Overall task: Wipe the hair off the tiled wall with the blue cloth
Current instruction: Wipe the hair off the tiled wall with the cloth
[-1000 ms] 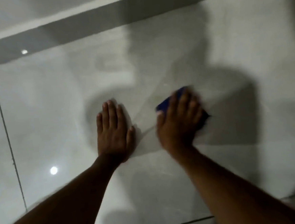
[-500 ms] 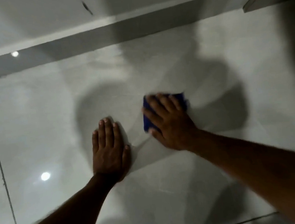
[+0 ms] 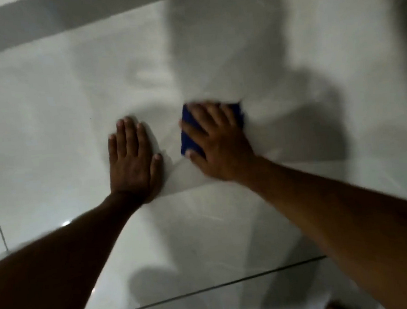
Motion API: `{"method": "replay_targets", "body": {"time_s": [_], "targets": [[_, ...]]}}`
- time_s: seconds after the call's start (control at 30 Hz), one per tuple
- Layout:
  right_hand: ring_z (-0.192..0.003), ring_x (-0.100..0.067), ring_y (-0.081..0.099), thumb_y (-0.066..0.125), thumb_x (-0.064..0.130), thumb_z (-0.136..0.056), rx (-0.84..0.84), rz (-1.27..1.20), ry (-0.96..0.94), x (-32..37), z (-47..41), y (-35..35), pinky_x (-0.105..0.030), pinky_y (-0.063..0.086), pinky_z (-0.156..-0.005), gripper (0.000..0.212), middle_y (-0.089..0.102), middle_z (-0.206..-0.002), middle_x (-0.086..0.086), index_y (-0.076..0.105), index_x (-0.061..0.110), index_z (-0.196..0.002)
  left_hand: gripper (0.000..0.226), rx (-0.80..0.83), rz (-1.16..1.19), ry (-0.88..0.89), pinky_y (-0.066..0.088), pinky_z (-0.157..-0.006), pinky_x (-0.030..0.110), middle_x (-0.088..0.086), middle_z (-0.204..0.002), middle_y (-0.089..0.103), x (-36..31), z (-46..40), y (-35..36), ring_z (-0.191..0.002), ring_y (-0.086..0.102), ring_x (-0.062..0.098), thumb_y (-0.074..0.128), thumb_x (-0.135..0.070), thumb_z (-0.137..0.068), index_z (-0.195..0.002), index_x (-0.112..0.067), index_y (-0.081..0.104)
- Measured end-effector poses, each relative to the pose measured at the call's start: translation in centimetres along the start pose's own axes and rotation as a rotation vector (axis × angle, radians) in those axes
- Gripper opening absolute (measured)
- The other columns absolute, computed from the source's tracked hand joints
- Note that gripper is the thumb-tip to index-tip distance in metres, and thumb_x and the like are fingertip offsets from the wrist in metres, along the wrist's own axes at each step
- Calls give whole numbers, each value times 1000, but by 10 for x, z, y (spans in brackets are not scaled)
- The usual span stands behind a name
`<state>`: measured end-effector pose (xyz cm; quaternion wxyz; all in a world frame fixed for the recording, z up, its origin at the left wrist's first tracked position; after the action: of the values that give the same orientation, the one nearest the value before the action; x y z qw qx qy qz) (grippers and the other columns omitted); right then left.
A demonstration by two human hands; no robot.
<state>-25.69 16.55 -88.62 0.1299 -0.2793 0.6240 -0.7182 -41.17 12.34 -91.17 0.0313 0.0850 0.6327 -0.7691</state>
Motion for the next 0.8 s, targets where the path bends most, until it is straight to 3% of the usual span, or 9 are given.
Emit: {"method": "replay_targets", "body": {"time_s": [0.07,0.13,0.27,0.37,0.43,0.53,0.6,0.7,0.8], "targets": [[-146,-38,32,49,52,-90,128,8,-288,14,72,7,-55,21,-119,64,33,-161,-10,45,25,-147,75,-4,-5,-18,5,-122,57,32,-161,10,-4,2,-4,-151,5,45,21,-44,-97,-153,6,16],[-142,-40,38,49,52,-92,128,62,-340,-34,109,0,-53,25,-117,60,38,-158,-14,49,22,-144,75,-14,-30,-39,3,-122,58,33,-161,10,-8,4,-11,-151,4,46,18,-43,-97,-152,8,15],[-138,-46,37,28,60,-97,17,147,403,-198,169,-25,-57,27,-111,66,34,-157,-21,37,21,-149,73,-22,-84,-104,1,-123,57,32,-161,11,-10,15,-15,-151,4,47,15,-42,-98,-152,8,15],[-143,-44,31,33,58,-95,-88,41,915,-164,215,-20,-62,24,-113,68,28,-161,-19,34,20,-152,73,-34,-78,-126,0,-123,55,30,-162,12,-28,40,-9,-152,3,45,13,-42,-98,-153,7,15],[-142,-45,33,45,53,-90,-50,-40,735,-70,204,1,-60,22,-113,69,32,-160,-19,39,20,-150,72,-35,-11,-160,-1,-123,54,29,-163,11,-42,68,-3,-152,2,42,15,-41,-98,-153,5,14],[-145,-42,29,57,41,-79,140,-146,156,95,205,39,-60,17,-118,73,28,-162,-13,41,21,-147,70,-38,99,-262,1,-123,55,29,-163,10,-51,117,-7,-153,2,41,18,-39,-99,-152,7,13],[-147,-38,26,63,37,-77,293,-137,-104,147,229,50,-58,18,-119,72,28,-162,-8,42,22,-144,70,-32,111,-295,2,-124,56,30,-163,8,-50,148,-18,-153,0,40,17,-38,-101,-152,8,11],[-142,-34,39,69,38,-73,392,-71,-323,131,264,41,-55,32,-114,64,40,-157,-5,54,25,-134,70,2,72,-258,5,-123,57,32,-162,10,-45,186,-39,-152,1,41,17,-38,-101,-151,10,13],[-130,-36,53,75,39,-66,361,-16,-143,43,286,18,-54,45,-102,65,52,-149,-7,61,26,-128,71,41,47,-281,7,-122,59,33,-160,12,-29,218,-56,-152,2,42,17,-39,-100,-149,11,16]]}}
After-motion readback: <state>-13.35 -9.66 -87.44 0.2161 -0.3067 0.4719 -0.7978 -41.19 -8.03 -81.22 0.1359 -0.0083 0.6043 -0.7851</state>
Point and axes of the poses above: each hand's wrist, its own z-axis away from the middle knuckle, its own y-axis out of the palm, x = y × z, the point moved 10 cm from there along -z, towards the middle knuckle
